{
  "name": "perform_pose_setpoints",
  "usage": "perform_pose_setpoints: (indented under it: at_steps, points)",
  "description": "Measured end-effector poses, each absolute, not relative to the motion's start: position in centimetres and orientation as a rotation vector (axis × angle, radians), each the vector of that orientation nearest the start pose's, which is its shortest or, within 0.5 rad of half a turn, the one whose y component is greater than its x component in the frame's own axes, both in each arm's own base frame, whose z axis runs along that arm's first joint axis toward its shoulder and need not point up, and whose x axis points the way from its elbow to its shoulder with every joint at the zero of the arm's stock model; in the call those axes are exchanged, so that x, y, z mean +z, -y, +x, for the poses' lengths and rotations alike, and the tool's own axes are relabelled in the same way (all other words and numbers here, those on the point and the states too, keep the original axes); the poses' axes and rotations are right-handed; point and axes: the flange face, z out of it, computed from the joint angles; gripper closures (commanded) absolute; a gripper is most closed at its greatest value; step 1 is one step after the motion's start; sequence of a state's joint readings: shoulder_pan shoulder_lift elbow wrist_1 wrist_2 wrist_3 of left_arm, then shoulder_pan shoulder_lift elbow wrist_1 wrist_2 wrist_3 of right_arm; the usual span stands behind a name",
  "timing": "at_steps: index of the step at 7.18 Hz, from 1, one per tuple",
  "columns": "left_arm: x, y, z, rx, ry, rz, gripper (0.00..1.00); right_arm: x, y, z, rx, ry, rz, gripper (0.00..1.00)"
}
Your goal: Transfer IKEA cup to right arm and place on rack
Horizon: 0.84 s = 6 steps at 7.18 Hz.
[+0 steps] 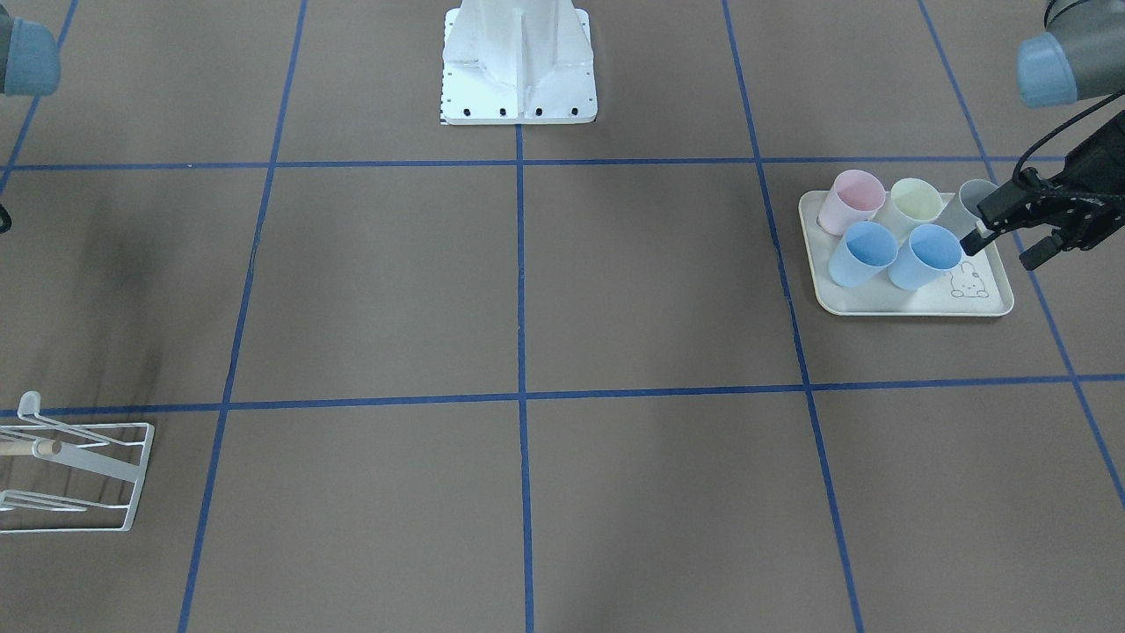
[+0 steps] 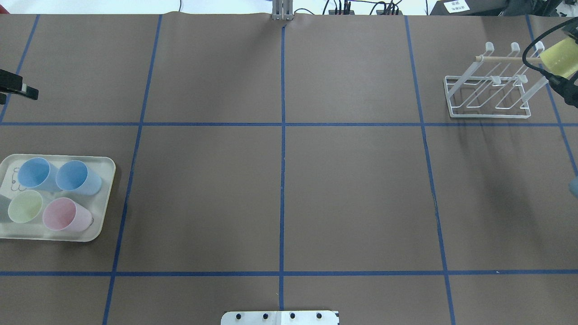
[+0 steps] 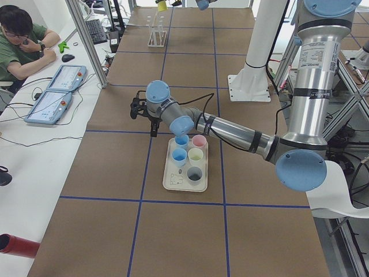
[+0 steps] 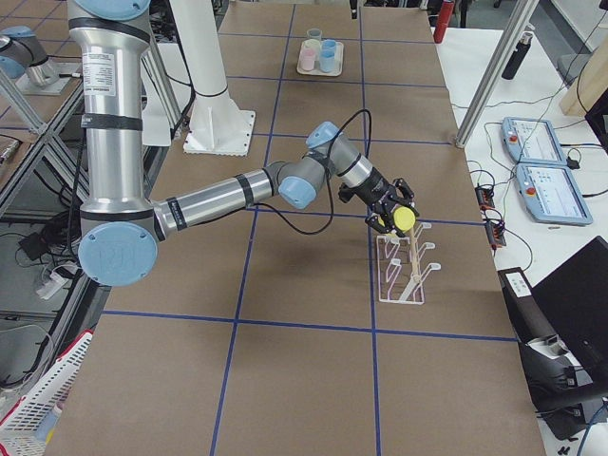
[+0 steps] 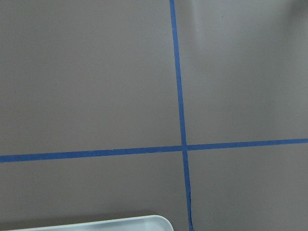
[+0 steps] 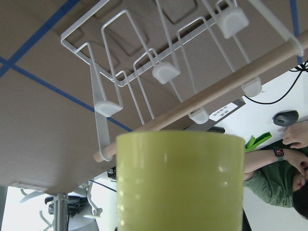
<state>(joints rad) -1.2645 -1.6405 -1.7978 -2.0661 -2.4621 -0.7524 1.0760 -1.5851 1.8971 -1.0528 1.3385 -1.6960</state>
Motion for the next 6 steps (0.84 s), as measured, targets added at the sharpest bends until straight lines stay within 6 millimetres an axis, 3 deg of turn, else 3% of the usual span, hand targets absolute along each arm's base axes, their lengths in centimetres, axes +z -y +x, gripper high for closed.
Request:
perform_pose_setpoints:
  at_steps: [6]
  points:
    - [45.2,51.0,10.3,-0.056,-1.090,0.196,0.00,47.1,50.9,-16.1,-2.002,-0.977,0.444,0.82]
